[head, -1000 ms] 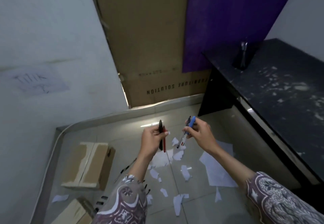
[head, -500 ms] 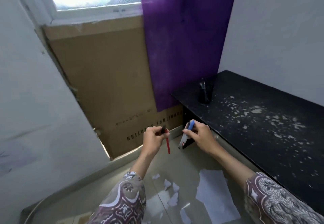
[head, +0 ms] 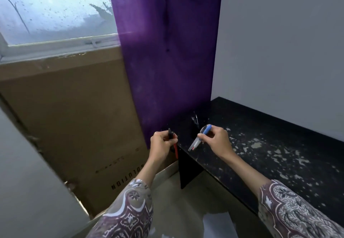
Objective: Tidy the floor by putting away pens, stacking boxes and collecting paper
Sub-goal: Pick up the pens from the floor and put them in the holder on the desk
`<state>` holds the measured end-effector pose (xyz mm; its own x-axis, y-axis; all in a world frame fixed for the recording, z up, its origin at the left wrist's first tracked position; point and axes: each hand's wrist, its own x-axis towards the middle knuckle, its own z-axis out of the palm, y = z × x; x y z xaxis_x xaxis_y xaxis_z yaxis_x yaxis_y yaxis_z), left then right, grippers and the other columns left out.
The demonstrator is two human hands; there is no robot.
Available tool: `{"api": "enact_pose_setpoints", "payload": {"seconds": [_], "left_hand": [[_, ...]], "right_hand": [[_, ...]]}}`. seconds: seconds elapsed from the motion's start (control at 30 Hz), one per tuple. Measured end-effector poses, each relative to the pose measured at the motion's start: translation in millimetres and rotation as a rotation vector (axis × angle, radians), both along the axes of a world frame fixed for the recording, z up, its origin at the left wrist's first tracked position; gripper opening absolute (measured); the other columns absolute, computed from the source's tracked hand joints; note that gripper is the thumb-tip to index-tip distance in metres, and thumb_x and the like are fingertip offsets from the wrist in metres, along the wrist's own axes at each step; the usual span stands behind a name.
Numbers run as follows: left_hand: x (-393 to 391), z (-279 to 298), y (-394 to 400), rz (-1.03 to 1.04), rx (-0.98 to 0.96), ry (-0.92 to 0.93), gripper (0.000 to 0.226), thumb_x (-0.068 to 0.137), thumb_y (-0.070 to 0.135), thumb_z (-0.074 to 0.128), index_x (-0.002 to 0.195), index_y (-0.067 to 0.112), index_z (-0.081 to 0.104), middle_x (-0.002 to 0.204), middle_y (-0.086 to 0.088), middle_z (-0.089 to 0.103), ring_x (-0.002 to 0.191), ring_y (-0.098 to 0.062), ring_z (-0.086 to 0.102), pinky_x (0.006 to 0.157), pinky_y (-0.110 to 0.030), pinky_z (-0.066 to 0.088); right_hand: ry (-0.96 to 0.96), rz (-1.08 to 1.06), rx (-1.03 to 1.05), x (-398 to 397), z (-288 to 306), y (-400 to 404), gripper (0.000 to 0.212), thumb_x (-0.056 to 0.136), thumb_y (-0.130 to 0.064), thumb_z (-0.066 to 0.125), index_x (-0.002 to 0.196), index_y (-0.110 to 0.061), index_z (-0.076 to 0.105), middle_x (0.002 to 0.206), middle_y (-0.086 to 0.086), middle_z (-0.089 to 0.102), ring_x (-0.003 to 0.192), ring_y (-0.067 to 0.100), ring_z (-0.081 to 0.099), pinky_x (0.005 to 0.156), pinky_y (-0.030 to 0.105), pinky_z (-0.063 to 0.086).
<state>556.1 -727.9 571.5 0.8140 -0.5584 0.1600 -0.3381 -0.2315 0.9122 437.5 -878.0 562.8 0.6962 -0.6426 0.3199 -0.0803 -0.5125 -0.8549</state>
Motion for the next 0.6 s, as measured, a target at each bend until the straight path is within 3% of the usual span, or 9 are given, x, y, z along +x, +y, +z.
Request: {"api": "enact_pose_setpoints", "payload": {"seconds": [0.17,0.27,0.43,0.6], "left_hand": [[32,9,-75,0.033,-0.021,-0.007,0.004,0.079,0.0,0.067,0.081,0.003,0.069,0.078,-0.002,0.065,0.072,-0.008,0.057,0.062,-0.008,0.045],[52,10,-119,0.043,-0.039,0.002,0.005,0.079,0.001,0.068,0.082,0.004,0.069,0.078,-0.002,0.065,0.073,-0.008,0.058,0.064,-0.01,0.047],[76,0,-180,0.093,-0.084,-0.011,0.008,0.079,-0.001,0.067,0.082,0.006,0.069,0.082,-0.001,0.066,0.073,-0.003,0.059,0.063,-0.001,0.045],[93,-23,-227,0.112,-0.054,-0.016,0.012,0.079,-0.002,0.066,0.082,0.009,0.068,0.085,-0.001,0.067,0.077,-0.003,0.06,0.066,-0.001,0.045]], "right_hand": [[-0.044,-0.042,0.047,38,11,-73,0.017,0.079,-0.014,0.069,0.073,0.0,0.063,0.069,0.01,0.069,0.06,0.006,0.062,0.061,0.009,0.046],[-0.05,-0.064,0.052,59,10,-112,0.016,0.08,-0.013,0.069,0.074,0.001,0.063,0.069,0.007,0.068,0.06,0.0,0.063,0.057,0.007,0.047],[-0.034,-0.12,0.018,91,-3,-169,0.017,0.081,-0.013,0.067,0.074,0.0,0.06,0.067,0.01,0.066,0.056,0.009,0.059,0.054,0.008,0.045],[0.04,-0.079,0.007,112,-27,-200,0.016,0.084,-0.009,0.064,0.071,-0.004,0.056,0.061,0.0,0.056,0.048,-0.006,0.051,0.048,0.007,0.04]]}}
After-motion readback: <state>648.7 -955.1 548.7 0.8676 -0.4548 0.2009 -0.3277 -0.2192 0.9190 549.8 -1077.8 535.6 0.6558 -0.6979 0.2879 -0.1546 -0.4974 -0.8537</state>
